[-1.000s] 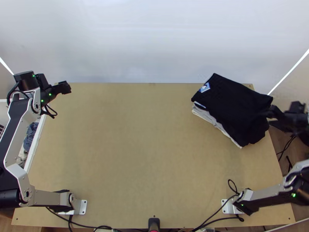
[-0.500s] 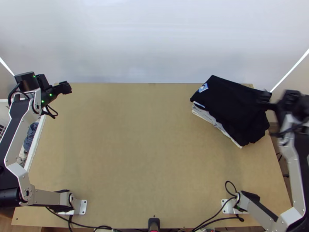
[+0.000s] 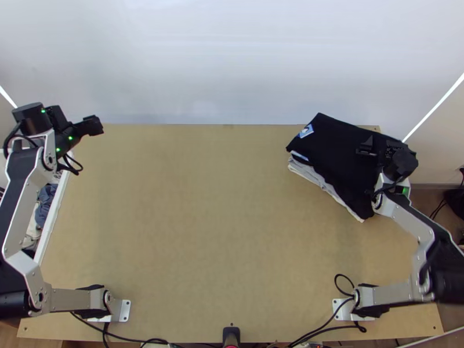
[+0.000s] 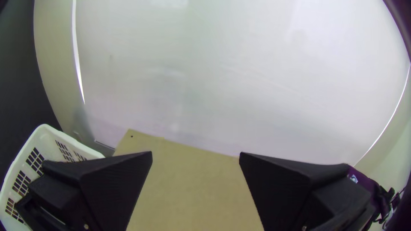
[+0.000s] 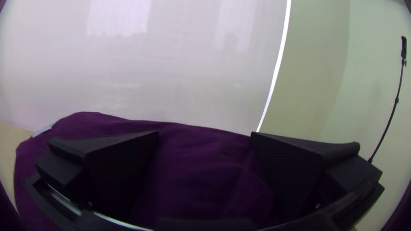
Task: Fold the t-shirt
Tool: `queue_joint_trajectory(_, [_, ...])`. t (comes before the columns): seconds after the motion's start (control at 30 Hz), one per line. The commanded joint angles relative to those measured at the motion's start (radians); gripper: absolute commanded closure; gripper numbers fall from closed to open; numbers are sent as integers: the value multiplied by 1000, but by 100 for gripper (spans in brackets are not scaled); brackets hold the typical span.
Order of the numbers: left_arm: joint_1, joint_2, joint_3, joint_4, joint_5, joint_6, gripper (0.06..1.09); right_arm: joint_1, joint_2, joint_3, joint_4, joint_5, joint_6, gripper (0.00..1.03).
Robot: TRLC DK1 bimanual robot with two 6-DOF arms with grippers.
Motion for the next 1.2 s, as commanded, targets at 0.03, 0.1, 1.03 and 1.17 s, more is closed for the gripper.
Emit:
queue_joint_trajectory(0.03, [-2, -32, 9, -12, -3, 6, 10, -66, 200, -39, 188, 14, 36, 4])
queue_joint_trajectory(0.1, [-2, -35, 3, -12, -8, 6, 10, -69, 217, -45, 206, 14, 36, 4])
queue_joint_trajectory(1.03, [-42, -190, -46, 324, -97, -97, 10, 3, -477, 460, -351, 22, -36, 4])
queue_joint_trajectory(1.17, [-136, -302, -213, 560, -235, 22, 10, 77, -652, 391, -374, 5, -36, 4])
